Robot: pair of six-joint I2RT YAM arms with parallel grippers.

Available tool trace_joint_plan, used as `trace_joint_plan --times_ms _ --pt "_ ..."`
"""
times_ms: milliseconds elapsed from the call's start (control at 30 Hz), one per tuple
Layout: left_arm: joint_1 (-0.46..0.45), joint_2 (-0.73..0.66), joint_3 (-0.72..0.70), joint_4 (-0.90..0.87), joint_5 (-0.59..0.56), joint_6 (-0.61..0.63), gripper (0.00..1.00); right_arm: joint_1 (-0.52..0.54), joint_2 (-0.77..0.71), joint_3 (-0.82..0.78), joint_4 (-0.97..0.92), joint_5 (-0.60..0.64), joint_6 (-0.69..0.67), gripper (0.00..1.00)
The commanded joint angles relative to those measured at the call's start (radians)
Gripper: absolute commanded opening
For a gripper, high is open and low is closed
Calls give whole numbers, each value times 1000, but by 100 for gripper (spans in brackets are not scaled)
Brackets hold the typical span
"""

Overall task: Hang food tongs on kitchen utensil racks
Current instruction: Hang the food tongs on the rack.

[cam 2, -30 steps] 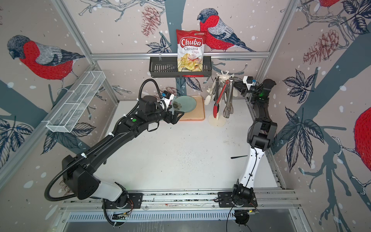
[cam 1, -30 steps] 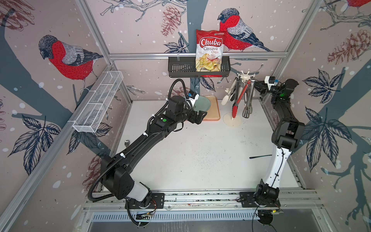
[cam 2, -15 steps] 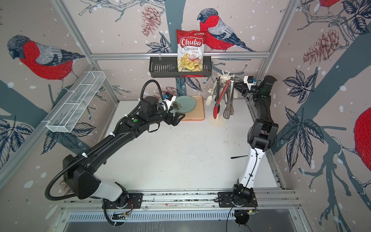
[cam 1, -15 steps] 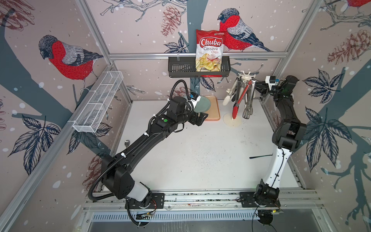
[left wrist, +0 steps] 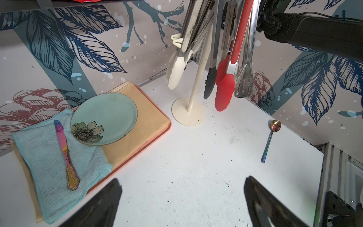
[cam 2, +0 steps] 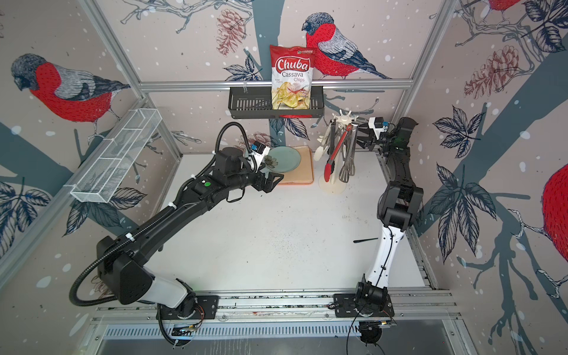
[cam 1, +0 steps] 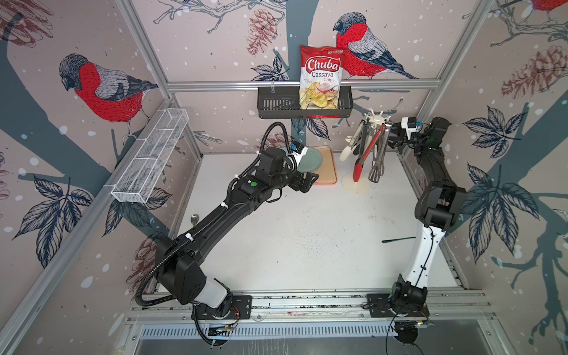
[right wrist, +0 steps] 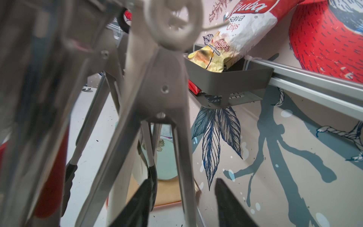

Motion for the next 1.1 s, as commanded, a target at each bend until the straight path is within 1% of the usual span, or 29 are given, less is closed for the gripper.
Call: trace_joint_plan --times_ms 0,33,133,233,333,400,467,533,567,600,633,767,800,867,933,1033,1067 --pt "0 -2 12 10 5 17 96 -6 -16 2 -14 -48 -28 98" --pt "0 -2 12 10 5 15 96 -8 -20 1 -15 -38 -31 100" --pt "0 -5 8 14 7 13 96 -18 -31 -9 -12 -16 -41 100" --pt "1 -11 8 15 1 15 96 -29 -48 -33 -13 35 -53 100" --pt "0 -18 5 17 -4 17 96 -35 -77 -83 -12 111 -72 100" --pt "0 -24 4 14 -11 17 96 -39 -94 -120 -7 186 -76 100" --pt "1 -32 1 16 -17 18 96 -46 -111 -171 26 242 -42 100" --pt "1 -41 -3 16 -30 20 96 -56 -146 -263 117 346 24 100" --pt "0 -47 -8 17 -41 20 96 -63 -172 -327 162 387 37 100" --pt "1 -55 -15 22 -48 22 96 -67 -202 -390 208 454 57 100" --pt "1 -61 -19 25 -55 25 96 -70 -226 -437 229 512 68 100" --pt "2 -78 -27 25 -80 25 96 -92 -329 -639 314 681 80 100" --pt "2 -81 -28 25 -84 25 96 -99 -349 -679 325 716 90 100" --pt "3 -89 -32 28 -101 24 96 -107 -391 -743 318 843 121 100" --pt "4 -99 -38 30 -140 12 96 -117 -445 -816 298 914 123 100" --pt "8 -137 -67 45 -258 -28 96 -115 -557 -949 264 1055 136 100" --pt "15 -157 -88 62 -279 -35 96 -112 -605 -998 241 1122 146 100"
